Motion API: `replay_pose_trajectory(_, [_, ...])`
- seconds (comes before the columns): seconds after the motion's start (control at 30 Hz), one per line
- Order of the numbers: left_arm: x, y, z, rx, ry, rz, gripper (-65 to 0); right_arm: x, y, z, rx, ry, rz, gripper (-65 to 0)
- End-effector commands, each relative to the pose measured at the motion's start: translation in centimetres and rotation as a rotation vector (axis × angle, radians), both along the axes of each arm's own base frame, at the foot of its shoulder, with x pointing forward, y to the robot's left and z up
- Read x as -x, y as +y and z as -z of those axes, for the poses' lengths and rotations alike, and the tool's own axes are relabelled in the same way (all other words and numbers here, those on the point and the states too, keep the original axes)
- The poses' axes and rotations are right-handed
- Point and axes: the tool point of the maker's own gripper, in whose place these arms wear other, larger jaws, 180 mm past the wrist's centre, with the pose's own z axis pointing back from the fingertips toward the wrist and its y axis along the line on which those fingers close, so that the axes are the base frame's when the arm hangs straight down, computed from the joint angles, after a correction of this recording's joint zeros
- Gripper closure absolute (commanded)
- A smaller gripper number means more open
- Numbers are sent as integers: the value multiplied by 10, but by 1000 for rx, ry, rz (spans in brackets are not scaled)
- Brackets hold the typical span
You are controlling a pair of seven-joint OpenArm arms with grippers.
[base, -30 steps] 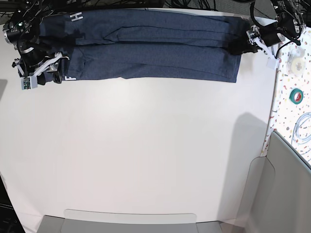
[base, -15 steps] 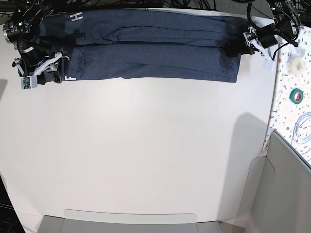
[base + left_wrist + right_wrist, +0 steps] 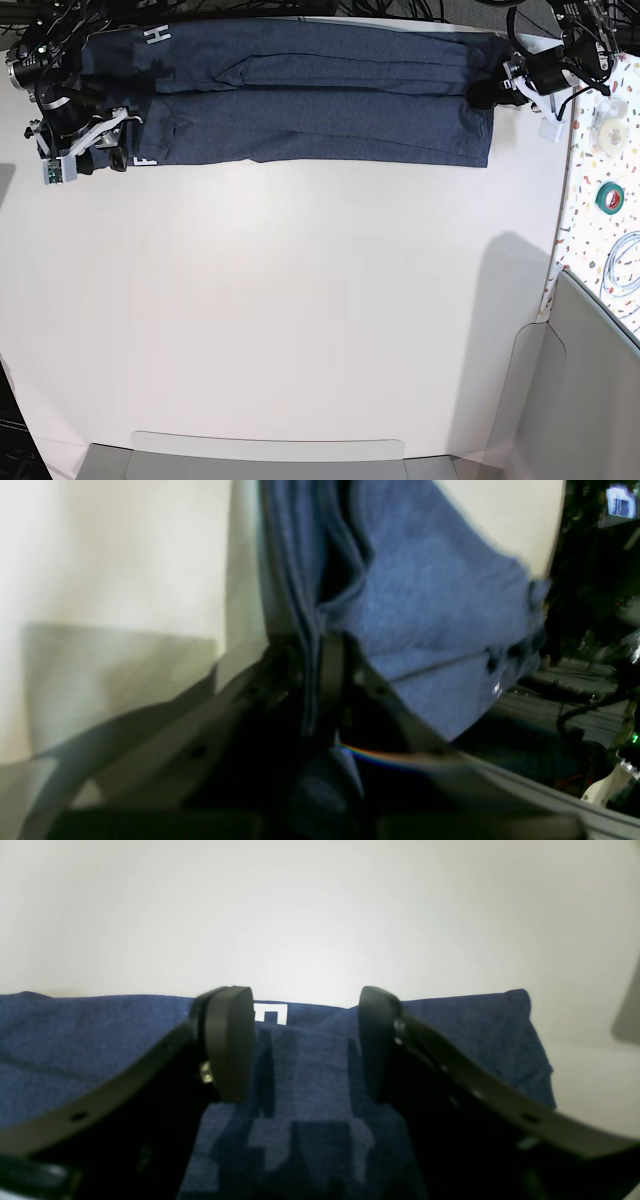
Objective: Layout the t-shirt on the table in an organized manner, then fold the t-shirt properly
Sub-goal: 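Release the folded edge and regrasp the strip's ends with both grippers, then grasp the strip end with the left gripper and fold it toward the collar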
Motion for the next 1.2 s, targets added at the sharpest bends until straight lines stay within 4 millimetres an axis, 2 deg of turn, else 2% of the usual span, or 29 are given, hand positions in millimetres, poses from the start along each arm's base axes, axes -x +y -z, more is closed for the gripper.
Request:
replay_pose_trajectory(0.0, [3, 3, 0, -20, 16, 17, -6, -7, 0, -12, 4, -50, -9, -333])
replay_pose_trajectory(0.1, [0, 2, -3, -24, 1, 21, 0, -10, 0, -15, 4, -63, -9, -333])
replay_pose_trajectory(0.2, [-14, -6, -24, -4, -83, 41, 0, -12, -7, -19, 12, -77, 13, -332])
replay_pose_trajectory(0.37, [-31, -23, -60, 17, -213, 92, 0, -9, -40, -32, 38, -115, 120, -331])
replay_pose_trajectory(0.47, [-31, -37, -60, 36, -217, 132, 0, -1, -61, -38, 60, -126, 187, -331])
replay_pose_trajectory(0.6, [-33, -72, -62, 80, -227, 242, 0, 21, -92, -35, 72, -110, 294, -331])
replay_pose_trajectory(0.77, [-27, -129, -68, 159, -244, 401, 0, 59, -130, -23, 72, -62, 436, -331])
replay_pose_trajectory(0.97, [-29, -181, -77, 231, -274, 571, 0, 98, -157, -7, 63, 4, 544, -331])
replay_pose_trajectory(1.17, [-30, -227, -88, 276, -319, 707, 0, 125, -173, 1, 52, 40, 615, -331])
